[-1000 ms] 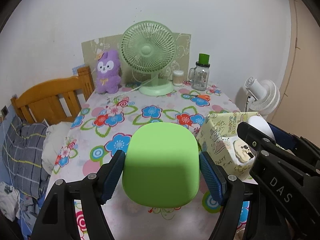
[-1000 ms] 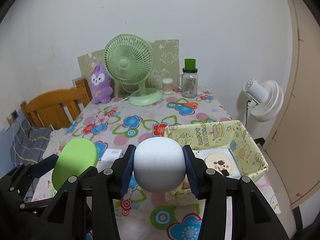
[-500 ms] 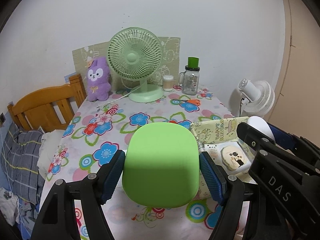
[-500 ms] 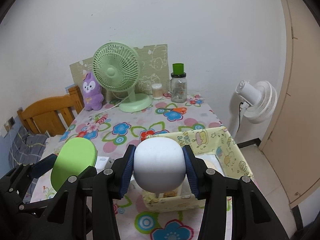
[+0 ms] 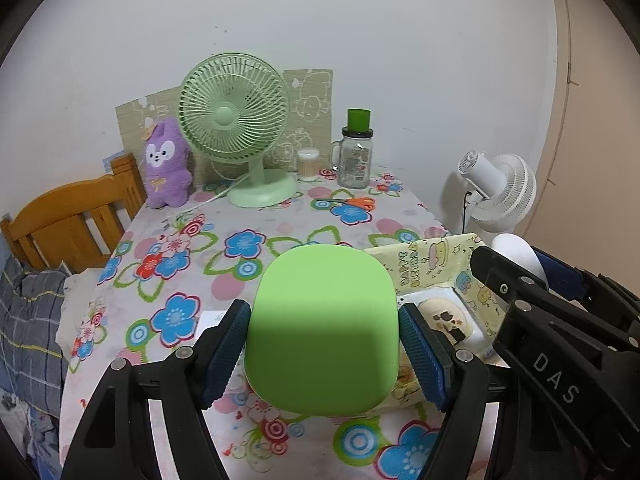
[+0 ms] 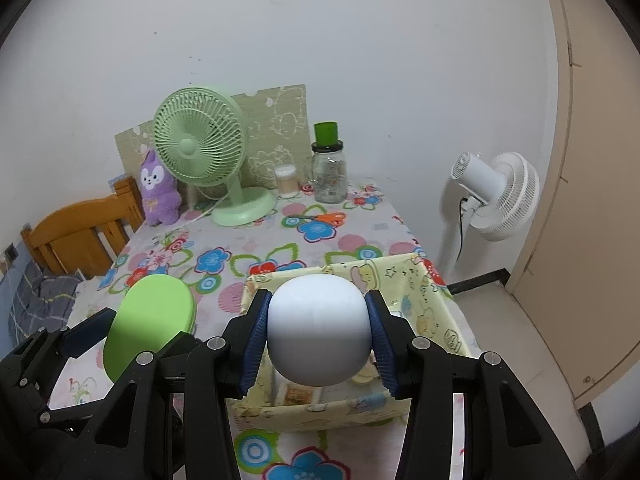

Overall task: Organize rigid objects
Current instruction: 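Carry the white ball with right tool while left tool carries the green pad toward the box, then lower the green pad into the box with left tool while right tool releases the white ball inside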

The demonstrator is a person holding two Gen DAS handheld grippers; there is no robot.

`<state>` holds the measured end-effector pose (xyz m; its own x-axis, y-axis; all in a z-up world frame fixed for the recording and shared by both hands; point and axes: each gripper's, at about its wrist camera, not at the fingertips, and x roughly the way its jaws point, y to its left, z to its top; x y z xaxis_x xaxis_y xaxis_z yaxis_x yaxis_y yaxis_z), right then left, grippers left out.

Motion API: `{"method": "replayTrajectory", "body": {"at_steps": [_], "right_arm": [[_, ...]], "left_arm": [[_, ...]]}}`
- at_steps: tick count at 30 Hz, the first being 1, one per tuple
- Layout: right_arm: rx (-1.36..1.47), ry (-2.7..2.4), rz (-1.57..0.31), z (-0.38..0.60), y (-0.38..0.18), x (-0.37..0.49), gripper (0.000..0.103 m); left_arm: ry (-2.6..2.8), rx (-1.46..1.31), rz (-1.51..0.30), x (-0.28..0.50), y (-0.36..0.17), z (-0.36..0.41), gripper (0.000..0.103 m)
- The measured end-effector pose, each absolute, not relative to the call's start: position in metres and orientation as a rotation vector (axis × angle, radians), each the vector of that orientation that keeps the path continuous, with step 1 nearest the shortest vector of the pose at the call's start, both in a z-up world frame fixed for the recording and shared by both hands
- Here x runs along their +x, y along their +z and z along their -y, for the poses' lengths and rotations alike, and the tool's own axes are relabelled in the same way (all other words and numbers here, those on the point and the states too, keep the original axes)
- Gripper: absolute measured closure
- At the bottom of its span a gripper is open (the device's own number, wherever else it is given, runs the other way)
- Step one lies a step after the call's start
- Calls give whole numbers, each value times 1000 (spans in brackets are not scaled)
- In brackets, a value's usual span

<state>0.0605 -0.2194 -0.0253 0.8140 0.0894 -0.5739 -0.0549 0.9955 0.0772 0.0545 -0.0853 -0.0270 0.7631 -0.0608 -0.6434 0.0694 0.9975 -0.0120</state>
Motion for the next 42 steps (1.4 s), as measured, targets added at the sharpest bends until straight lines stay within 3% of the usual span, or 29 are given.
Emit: {"method": "replayTrajectory", "body": {"at_steps": [42], "right_arm": [[95,49,-750,292,-86,135,52]], "left_arm": [[-167,71,-862,132,-90,177,26]]}}
